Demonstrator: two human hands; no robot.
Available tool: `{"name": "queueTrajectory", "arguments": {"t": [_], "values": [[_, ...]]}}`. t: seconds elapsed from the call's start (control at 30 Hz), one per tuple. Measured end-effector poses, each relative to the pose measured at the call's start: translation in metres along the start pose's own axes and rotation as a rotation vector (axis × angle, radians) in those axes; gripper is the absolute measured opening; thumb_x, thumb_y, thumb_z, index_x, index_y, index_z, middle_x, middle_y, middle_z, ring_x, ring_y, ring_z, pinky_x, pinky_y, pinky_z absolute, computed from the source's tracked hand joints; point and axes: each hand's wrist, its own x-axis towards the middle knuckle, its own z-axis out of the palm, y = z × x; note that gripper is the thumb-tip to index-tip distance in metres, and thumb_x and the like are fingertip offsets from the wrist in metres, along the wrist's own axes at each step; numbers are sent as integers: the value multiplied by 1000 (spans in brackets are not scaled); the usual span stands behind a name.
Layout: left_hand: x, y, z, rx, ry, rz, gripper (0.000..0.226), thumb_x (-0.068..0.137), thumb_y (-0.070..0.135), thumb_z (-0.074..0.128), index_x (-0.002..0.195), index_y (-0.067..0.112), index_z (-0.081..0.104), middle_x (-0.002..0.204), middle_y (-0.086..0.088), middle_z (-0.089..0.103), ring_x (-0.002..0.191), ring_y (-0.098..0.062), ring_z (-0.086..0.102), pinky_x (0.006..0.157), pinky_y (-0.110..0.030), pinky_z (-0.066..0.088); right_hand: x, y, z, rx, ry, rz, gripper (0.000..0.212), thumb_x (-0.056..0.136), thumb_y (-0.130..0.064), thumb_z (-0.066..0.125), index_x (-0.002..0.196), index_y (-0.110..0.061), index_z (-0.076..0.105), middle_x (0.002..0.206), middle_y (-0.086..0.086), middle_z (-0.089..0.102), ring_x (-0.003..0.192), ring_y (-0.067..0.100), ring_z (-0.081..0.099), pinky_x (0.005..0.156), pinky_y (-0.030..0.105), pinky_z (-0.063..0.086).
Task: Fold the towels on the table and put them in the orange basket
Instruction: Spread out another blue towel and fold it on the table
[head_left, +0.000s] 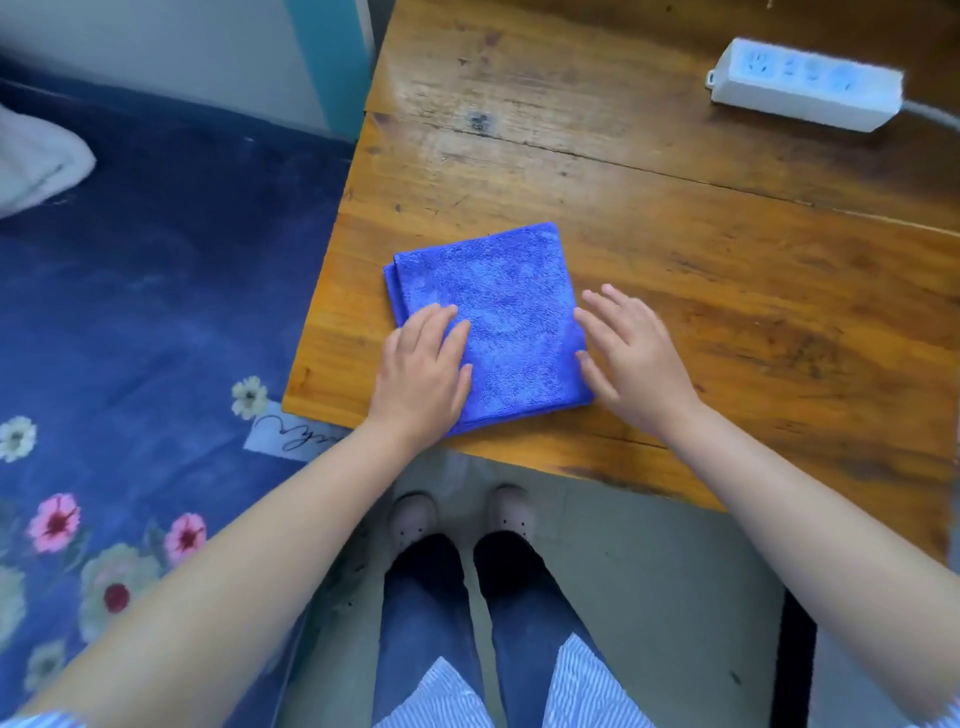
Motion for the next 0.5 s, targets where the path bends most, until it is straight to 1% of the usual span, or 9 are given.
{"name": "queueTrajectory", "arguments": {"t": [0.03, 0.1, 0.17, 0.2, 0.27, 0.37, 0.43, 0.47, 0.5], "values": [[-9, 8, -2, 0, 44, 64, 40, 75, 32, 47, 94, 6, 71, 99, -12, 71, 93, -27, 67, 68, -28, 54, -10, -5, -1, 4, -6, -95, 36, 68, -6, 65, 101, 7, 66, 111, 26, 64, 104, 46, 59, 86, 58, 44], [-25, 23, -1, -17, -17, 147, 39, 68, 39, 62, 90, 9, 72, 89, -7, 71, 85, -23, 65, 58, -24, 51, -23, -10, 1, 10, -36, -258, 35, 59, -2, 73, 94, 2, 70, 103, 20, 69, 95, 39, 65, 81, 53, 49], [-36, 36, 3, 31, -166, 107, 55, 49, 43, 82, 91, 8, 73, 89, -6, 72, 78, -22, 68, 55, -22, 50, -30, -9, 4, -30, -84, -332, 38, 52, 1, 79, 89, -3, 72, 98, 14, 72, 88, 32, 69, 79, 49, 52], [-40, 40, 5, 54, -216, 63, 62, 42, 44, 86, 92, 9, 73, 90, -4, 72, 76, -20, 69, 54, -21, 50, -31, -7, 5, -43, -102, -339, 39, 51, 2, 80, 88, -5, 73, 97, 11, 72, 87, 30, 69, 78, 48, 53], [-42, 43, 9, 82, -202, 13, 66, 36, 45, 88, 91, 12, 74, 90, -2, 73, 75, -18, 70, 55, -20, 50, -26, -1, 9, -45, -110, -383, 38, 52, 5, 78, 88, -4, 73, 96, 11, 73, 85, 29, 70, 74, 45, 54], [-37, 37, 12, 55, -139, 40, 57, 36, 37, 91, 85, 13, 75, 86, -1, 74, 70, -17, 70, 55, -21, 49, -16, 4, 11, -50, -105, -493, 20, 73, 7, 57, 84, 0, 73, 91, 14, 73, 79, 31, 70, 67, 39, 59], [-35, 34, 13, 77, -83, 75, 40, 47, 25, 88, 82, 13, 75, 84, -1, 74, 67, -18, 69, 52, -20, 47, -10, 4, 11, -91, -58, -535, 46, 91, 2, 28, 80, 1, 73, 86, 14, 73, 73, 29, 70, 61, 34, 59], [-34, 34, 13, 94, -51, 88, 30, 53, 19, 84, 81, 13, 75, 83, -1, 74, 65, -17, 69, 51, -20, 46, -8, 3, 10, -106, -55, -549, 53, 94, 0, 21, 78, 1, 72, 84, 14, 73, 70, 29, 69, 58, 32, 57], [-34, 34, 13, 113, -15, 98, 21, 59, 15, 78, 80, 13, 75, 82, -1, 74, 64, -17, 68, 50, -20, 46, -6, 3, 10, -112, -60, -557, 51, 93, 0, 22, 77, 2, 71, 81, 13, 72, 66, 28, 68, 55, 30, 56]]}}
